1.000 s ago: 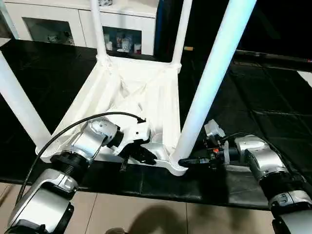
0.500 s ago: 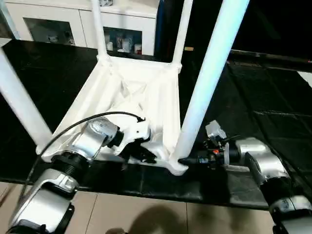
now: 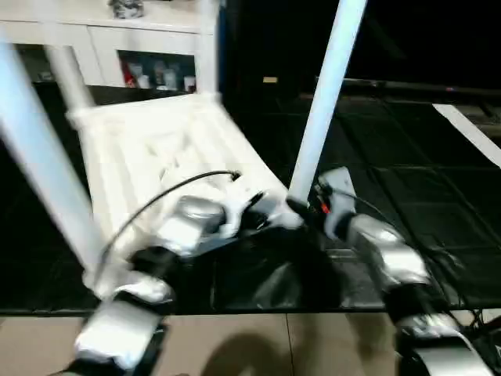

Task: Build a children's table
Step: Rotate leg to tighten

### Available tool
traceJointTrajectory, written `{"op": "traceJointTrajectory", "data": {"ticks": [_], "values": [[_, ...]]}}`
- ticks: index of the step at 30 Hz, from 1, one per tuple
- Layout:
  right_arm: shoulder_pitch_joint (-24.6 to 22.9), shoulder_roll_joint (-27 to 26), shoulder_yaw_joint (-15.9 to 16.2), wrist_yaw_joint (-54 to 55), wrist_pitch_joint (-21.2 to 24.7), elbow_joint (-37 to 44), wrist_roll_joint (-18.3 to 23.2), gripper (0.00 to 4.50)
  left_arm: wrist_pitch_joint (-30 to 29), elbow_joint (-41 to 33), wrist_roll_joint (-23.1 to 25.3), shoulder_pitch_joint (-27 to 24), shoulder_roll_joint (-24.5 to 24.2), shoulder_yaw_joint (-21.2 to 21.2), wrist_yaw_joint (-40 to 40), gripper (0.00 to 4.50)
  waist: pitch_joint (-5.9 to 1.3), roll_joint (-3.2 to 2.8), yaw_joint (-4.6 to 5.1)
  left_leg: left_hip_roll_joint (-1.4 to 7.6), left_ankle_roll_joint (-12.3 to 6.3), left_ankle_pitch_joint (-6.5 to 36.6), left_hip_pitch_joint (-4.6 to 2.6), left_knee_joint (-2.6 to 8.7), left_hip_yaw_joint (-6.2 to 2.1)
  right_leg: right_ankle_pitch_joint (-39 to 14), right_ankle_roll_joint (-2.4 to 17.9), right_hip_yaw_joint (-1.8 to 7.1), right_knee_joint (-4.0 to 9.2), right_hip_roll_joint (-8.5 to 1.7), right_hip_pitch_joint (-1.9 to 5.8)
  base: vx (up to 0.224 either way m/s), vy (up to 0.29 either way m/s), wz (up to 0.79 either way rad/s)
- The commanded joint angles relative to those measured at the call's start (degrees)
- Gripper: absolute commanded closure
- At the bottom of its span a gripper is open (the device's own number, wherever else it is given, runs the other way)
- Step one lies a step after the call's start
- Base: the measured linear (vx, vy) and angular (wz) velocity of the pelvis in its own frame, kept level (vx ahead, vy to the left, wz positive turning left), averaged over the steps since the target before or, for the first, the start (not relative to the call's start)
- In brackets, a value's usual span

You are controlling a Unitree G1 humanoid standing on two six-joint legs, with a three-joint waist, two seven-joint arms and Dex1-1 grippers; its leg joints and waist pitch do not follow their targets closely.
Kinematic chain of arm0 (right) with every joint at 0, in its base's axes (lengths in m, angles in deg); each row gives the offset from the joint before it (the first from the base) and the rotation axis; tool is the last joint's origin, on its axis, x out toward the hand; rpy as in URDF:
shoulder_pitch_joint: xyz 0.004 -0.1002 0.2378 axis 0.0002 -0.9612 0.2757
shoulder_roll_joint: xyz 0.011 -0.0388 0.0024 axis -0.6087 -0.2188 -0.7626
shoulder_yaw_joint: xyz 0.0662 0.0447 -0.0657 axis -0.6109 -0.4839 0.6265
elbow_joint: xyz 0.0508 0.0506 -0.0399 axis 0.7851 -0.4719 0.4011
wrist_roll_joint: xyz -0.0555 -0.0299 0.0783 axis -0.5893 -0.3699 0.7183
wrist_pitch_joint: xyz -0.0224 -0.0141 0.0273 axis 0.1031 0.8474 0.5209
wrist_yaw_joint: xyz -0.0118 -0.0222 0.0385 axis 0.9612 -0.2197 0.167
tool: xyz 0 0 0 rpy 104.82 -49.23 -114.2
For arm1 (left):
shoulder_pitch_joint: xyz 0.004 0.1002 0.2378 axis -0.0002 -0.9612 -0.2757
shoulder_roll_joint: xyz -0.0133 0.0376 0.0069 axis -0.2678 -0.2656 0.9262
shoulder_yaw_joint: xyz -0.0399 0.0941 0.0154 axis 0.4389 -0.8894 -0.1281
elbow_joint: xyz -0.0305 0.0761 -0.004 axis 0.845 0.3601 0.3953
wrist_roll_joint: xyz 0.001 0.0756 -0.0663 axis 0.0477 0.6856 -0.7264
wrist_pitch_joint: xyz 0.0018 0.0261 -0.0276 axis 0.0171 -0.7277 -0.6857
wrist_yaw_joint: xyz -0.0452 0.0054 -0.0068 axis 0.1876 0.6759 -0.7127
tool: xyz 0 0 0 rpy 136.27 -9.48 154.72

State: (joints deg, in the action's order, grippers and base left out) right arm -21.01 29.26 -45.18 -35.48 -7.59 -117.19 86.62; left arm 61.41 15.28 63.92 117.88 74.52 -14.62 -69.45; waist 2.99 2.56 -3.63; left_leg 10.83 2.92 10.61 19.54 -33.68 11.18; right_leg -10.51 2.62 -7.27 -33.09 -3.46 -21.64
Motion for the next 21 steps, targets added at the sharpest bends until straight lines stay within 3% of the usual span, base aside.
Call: {"op": "traceJointTrajectory", "data": {"ticks": [1,2,5,9,12,14,18,19,21], "values": [[-0.50,-3.45,5.31,-1.60,1.89,-0.17,-0.74,2.56,1.14,-0.26,-1.52,2.08,3.72,-0.57,0.92,4.50,-3.06,-0.19,-0.18,3.29,-1.62,15.51,-0.67,4.22,-2.38,-26.64,3.96,3.69,5.99,-6.69,1.74,0.000,0.000,0.00],[-1.05,-3.58,5.05,-1.42,1.40,0.36,-0.45,2.56,1.08,-0.62,-1.34,2.07,3.68,-0.36,0.75,4.50,-3.06,-0.06,-0.21,3.32,-1.80,15.35,-0.69,4.24,-2.29,-25.50,4.51,3.89,5.80,-6.75,1.76,0.000,0.000,0.00],[-2.16,-3.41,4.59,-1.97,1.53,1.76,0.19,1.89,2.22,-1.38,-0.48,1.60,2.49,-1.00,-0.67,4.50,-3.08,-0.07,-0.34,3.27,-2.12,14.54,-0.62,4.21,-2.10,-24.38,5.24,4.14,5.61,-6.88,1.88,0.000,0.000,0.00],[-3.06,-2.64,4.92,-2.67,1.57,3.01,0.25,1.53,3.79,-1.41,-0.18,0.97,0.79,-1.94,-3.31,4.50,-3.07,-0.16,-0.49,3.27,-2.25,13.98,-0.63,4.33,-2.08,-24.78,4.83,4.21,5.66,-6.88,1.93,0.000,0.000,0.00],[-4.46,0.71,4.38,-9.24,-4.54,3.24,1.44,1.32,5.05,-3.37,-0.27,-0.53,-3.39,-3.58,-9.60,4.50,-3.37,-0.25,-0.64,3.47,-2.24,12.50,-0.19,4.37,-2.13,-20.59,5.88,4.39,4.96,-6.96,2.34,0.000,0.000,0.00],[-4.84,1.87,4.06,-12.24,-5.54,3.50,2.41,1.09,5.40,-3.75,-0.22,-0.75,-4.47,-3.87,-11.04,4.50,-3.57,-0.22,-0.85,3.54,-3.01,11.06,-0.29,4.15,-1.84,-16.57,7.26,4.56,4.44,-6.89,2.28,0.000,0.000,0.00],[-5.79,7.93,4.13,-24.29,-7.35,4.70,4.87,0.85,7.24,-4.21,-0.12,-1.27,-8.04,-4.62,-16.51,4.50,-3.89,-0.25,-1.67,3.46,-5.13,6.72,0.23,3.78,-1.50,-9.25,9.66,4.53,3.42,-6.57,2.72,0.000,0.000,0.00],[-5.81,8.56,4.17,-25.37,-7.47,4.69,4.99,0.58,7.53,-4.24,-0.05,-1.33,-8.39,-4.82,-17.21,4.50,-3.86,-0.28,-1.80,3.54,-5.45,6.44,0.24,3.79,-1.53,-8.48,9.94,4.50,3.30,-6.51,2.62,0.000,0.000,0.00],[-5.85,10.81,4.74,-28.96,-8.33,4.49,5.07,0.46,8.71,-3.82,0.66,-1.35,-9.74,-5.88,-19.42,4.50,-3.77,-0.24,-1.94,3.67,-5.34,6.84,0.11,3.84,-1.54,-9.21,10.15,4.42,3.37,-6.56,2.51,0.000,0.000,0.00]]}}
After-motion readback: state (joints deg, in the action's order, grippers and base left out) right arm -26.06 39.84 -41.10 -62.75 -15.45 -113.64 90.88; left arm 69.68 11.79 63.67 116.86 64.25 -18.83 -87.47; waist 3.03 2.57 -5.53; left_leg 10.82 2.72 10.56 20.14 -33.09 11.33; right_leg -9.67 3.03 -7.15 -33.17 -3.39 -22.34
